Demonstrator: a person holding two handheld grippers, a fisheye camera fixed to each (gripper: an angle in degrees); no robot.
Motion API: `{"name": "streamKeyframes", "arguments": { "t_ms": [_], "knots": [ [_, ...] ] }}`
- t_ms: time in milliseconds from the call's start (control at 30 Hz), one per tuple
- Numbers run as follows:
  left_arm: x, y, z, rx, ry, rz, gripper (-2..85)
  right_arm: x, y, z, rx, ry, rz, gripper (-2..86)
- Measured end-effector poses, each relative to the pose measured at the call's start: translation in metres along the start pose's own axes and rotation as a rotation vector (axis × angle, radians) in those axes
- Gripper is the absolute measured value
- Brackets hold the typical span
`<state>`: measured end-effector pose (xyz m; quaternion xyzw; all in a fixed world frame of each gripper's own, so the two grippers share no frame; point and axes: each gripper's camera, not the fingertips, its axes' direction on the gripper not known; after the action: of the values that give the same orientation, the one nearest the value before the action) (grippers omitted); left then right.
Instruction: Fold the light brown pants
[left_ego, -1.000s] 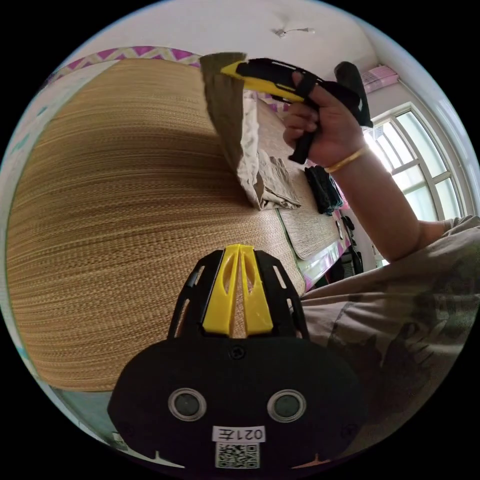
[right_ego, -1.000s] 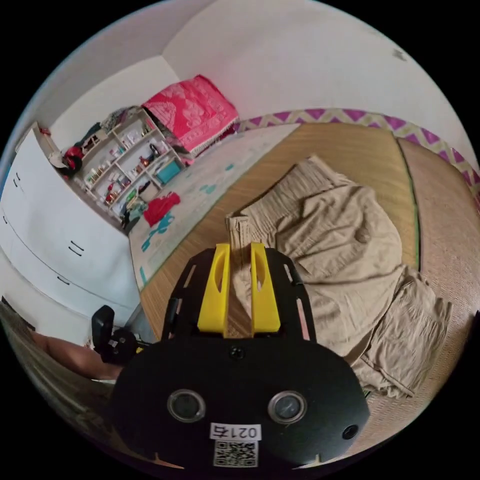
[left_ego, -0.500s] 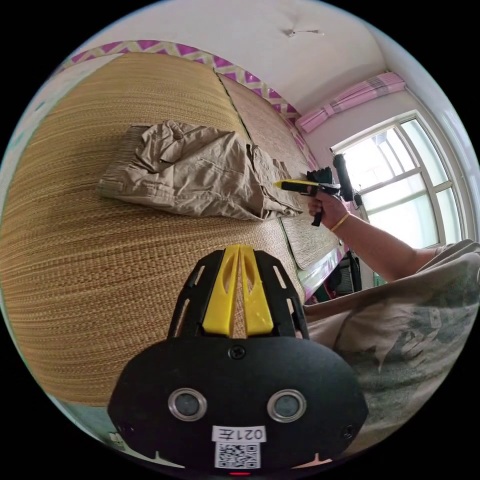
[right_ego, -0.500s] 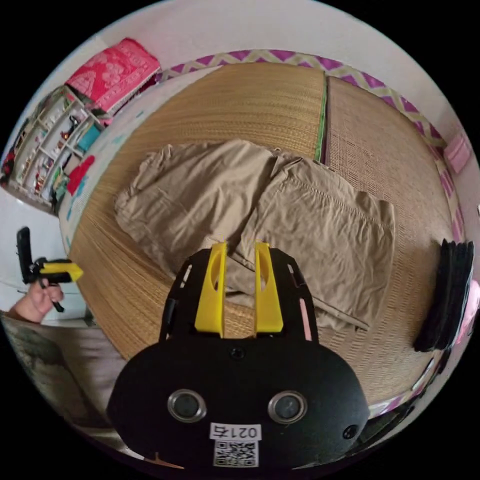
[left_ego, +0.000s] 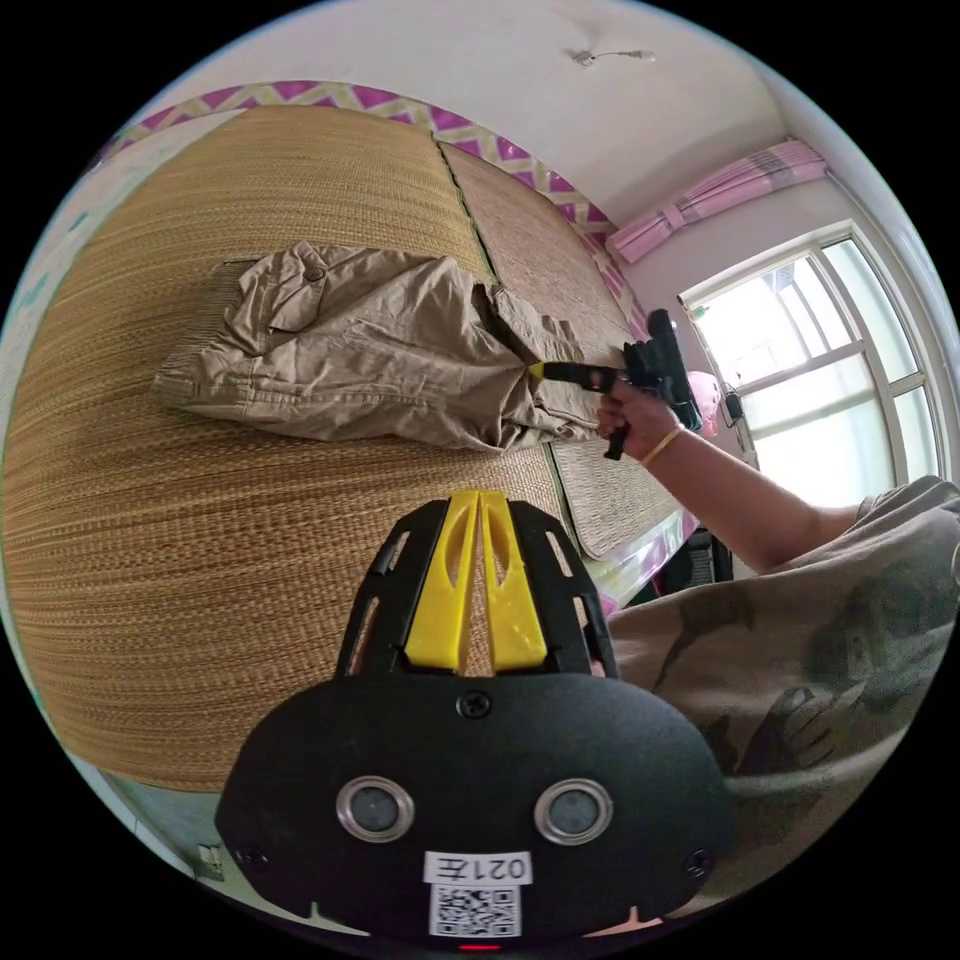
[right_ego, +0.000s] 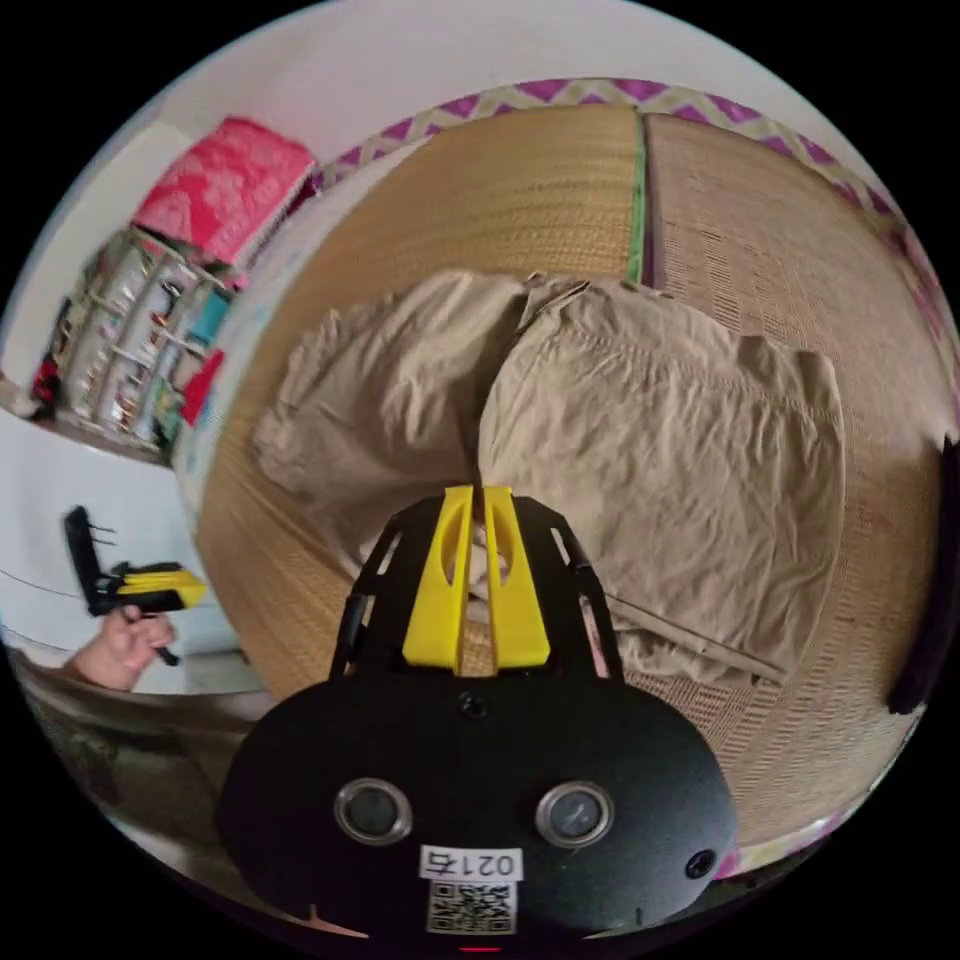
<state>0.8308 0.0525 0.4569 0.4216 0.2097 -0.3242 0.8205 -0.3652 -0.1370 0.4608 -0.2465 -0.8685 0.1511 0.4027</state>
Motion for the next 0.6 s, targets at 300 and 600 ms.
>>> {"name": "streamKeyframes", "arguments": {
  "t_ms": [300,600],
  "knots": [
    [0.055,-0.013,0.051,-0.056,0.002,0.032,-0.9,0.197,0.101,-0.232,0.332,-0.006,0.336,1.1],
    [0.085,-0.025,0.075,-0.028,-0.086,-0.009,-1.0,0.302,0.160,-0.276,0.168,0.421,0.517,2.2]
  ]
}}
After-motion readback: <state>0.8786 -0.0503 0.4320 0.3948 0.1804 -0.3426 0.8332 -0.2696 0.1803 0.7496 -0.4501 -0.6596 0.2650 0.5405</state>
